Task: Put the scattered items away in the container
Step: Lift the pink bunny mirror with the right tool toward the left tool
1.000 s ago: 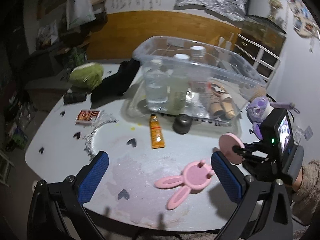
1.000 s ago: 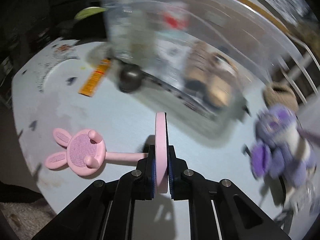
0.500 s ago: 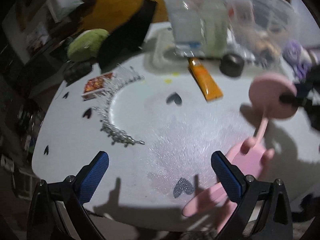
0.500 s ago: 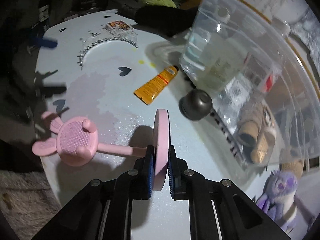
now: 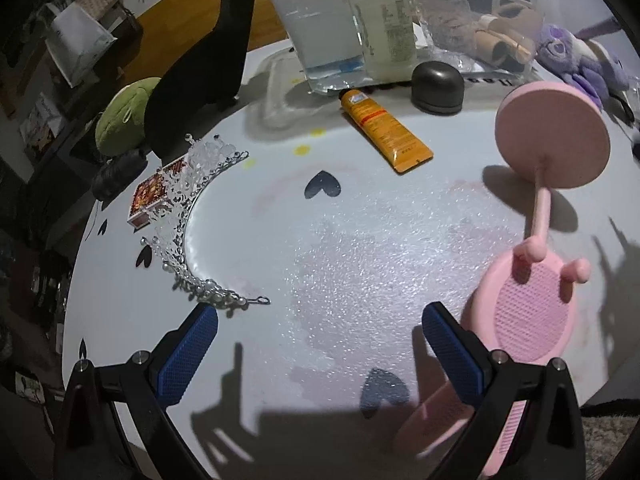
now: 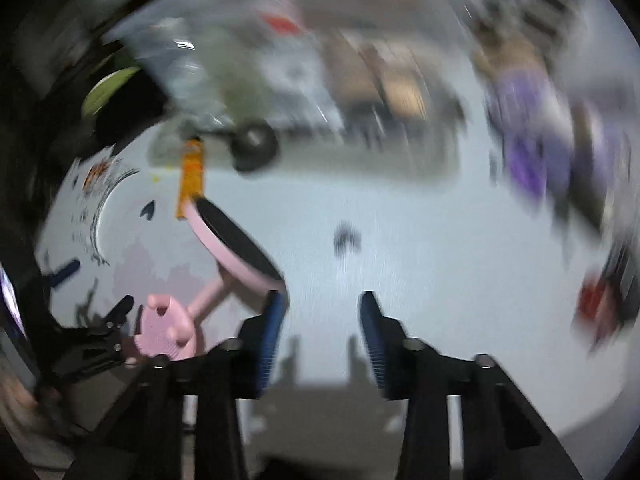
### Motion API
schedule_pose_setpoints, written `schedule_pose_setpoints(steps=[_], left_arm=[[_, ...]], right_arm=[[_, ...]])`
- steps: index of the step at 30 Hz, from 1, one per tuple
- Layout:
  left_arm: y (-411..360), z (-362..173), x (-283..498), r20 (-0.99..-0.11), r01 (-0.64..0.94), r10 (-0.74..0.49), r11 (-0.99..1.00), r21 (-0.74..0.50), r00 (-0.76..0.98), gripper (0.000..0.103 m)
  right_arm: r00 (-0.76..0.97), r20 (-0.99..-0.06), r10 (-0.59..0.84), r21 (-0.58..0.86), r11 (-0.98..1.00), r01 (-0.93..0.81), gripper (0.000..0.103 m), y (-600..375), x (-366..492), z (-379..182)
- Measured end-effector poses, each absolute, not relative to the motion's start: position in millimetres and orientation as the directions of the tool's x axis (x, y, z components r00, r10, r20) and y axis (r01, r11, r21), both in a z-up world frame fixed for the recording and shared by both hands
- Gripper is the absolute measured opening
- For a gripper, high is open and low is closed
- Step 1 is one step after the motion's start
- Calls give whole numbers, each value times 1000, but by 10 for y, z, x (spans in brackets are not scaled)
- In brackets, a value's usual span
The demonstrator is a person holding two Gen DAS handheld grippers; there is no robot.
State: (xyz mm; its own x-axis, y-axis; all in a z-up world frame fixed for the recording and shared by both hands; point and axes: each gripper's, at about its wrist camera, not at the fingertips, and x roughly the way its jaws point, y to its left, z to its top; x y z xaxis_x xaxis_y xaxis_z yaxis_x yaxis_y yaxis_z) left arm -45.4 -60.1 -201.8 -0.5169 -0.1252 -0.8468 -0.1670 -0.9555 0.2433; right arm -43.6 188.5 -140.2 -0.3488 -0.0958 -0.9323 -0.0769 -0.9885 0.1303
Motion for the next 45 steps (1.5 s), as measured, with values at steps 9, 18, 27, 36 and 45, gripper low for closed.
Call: schedule_pose_setpoints(steps=[9, 18, 27, 36, 45], left_arm=[[-484, -2138, -453, -850, -278, -97, -921, 274, -517, 103], [-424, -2161, -431, -869, -356, -4, -911, 207, -495, 103], [-226, -2134, -343, -869, -423, 84, -893, 151, -487, 103], [239, -2071, -244, -853, -508, 175, -853, 118, -491, 103], [434, -2015, -114, -838, -513, 184, -849, 127, -513, 103]], right_arm=[[-232, -958, -170, 217, -957, -193, 29, 1645, -357, -1900], [-213, -971, -109, 143, -979, -148, 29, 1368, -632, -2058], [-204, -975, -88, 111, -989, -102, 30, 1301, -1129, -2085], [-153, -973, -174, 164, -984, 72, 30, 946, -1509, -2076], [-102, -948, -303, 290, -949, 122, 30, 851, -1548, -1992]])
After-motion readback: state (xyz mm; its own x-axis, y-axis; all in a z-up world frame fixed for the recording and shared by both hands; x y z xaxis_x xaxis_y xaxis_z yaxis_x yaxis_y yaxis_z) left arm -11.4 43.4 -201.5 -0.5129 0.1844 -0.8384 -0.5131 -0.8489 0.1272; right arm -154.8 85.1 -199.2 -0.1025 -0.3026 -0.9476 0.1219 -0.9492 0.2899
